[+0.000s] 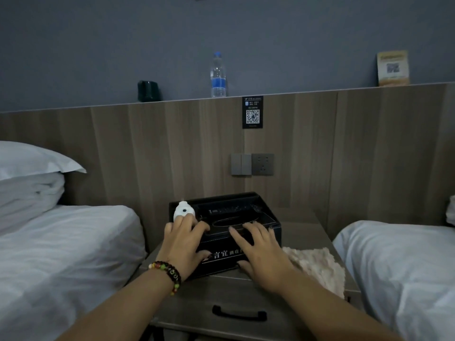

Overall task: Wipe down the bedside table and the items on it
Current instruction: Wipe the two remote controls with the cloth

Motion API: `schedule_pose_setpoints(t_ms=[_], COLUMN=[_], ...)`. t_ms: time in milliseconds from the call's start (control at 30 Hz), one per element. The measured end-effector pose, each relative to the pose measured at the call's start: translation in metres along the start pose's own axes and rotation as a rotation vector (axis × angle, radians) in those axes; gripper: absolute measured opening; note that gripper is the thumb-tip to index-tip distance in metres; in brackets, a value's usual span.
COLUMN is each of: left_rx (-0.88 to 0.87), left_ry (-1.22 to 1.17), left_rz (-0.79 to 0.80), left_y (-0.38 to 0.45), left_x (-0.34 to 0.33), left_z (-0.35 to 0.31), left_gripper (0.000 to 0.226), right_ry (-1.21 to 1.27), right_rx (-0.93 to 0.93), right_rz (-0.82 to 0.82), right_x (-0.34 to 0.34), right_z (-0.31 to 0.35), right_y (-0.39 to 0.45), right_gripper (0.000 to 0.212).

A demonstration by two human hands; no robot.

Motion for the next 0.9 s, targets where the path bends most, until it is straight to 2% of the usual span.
schedule_pose_setpoints(t_ms=[33,167,267,333,400,467,600,767,900], left_rx=[-0.025,-0.046,-0.002,0.054,0.067,0.086,0.105,0.059,0.121], left_ry=[0.008,0.071,0.125,0.090,0.067,0.027,-0.057,-0.128,-0.223], left_rz=[-0.039,0.038,0.098,0.107,0.082,0.011,-0.038,0.132,0.350], left_y=[0.004,0.021,0.031,0.033,0.032,0.036,0.063,0.104,0.120], left_x=[-0.003,-0.006,-0.012,-0.017,-0.021,-0.022,-0.020,-0.038,-0.063], left_z=[0.000,-0.003,-0.002,-0.005,-0.009,-0.013,-0.026,-0.051,-0.063], left_gripper=[0.058,0.046,0.047,0.048,0.049,0.047,0.042,0.048,0.046], right_ry=[0.020,0.128,0.286,0.507,0.733,0.824,0.716,0.571,0.495], right_rx=[-0.002,-0.014,-0.077,-0.161,-0.255,-0.306,-0.406,-0.623,-0.649], right_rz=[0.018,0.078,0.136,0.170,0.140,0.050,-0.101,-0.258,-0.127], right_x=[-0.005,-0.011,-0.008,-0.002,0.008,0.023,0.038,0.032,0.024], right_z=[0.001,0.002,0.000,0.002,0.002,-0.001,-0.029,-0.064,-0.073], right_y=[-0.001,0.011,0.026,0.031,0.029,0.019,-0.009,-0.030,-0.035], right_gripper=[0.094,0.072,0.073,0.074,0.077,0.080,0.066,0.047,0.046])
Point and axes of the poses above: each hand's wrist, its own y-axis towards the middle knuckle, its own x-axis out of the back of the hand, z = x × y, the point moved 1 cm from there along y, towards the middle knuckle, and after that the axes turned 6 degrees about -z, right-handed, at the moved point
